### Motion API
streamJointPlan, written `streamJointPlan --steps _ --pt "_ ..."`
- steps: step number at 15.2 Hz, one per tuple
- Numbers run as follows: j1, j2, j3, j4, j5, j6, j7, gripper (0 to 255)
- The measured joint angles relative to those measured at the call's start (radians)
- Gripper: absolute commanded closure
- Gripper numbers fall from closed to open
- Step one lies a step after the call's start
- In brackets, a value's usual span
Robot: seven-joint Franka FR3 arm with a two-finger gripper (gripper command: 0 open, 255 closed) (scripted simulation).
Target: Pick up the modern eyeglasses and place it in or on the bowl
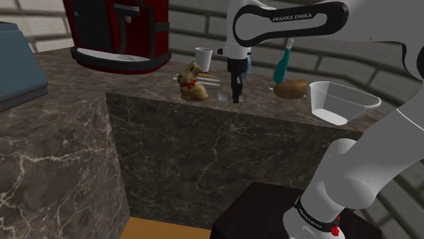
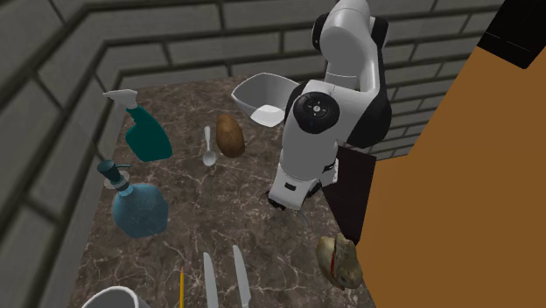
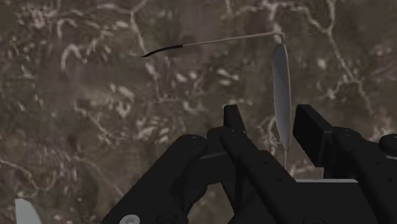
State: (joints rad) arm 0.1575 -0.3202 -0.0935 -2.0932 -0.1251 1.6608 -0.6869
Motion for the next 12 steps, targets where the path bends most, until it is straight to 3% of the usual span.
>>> streamJointPlan --steps 12 --pt "0.001 0.009 0.0 0.035 0.007 -0.044 -0.004 255"
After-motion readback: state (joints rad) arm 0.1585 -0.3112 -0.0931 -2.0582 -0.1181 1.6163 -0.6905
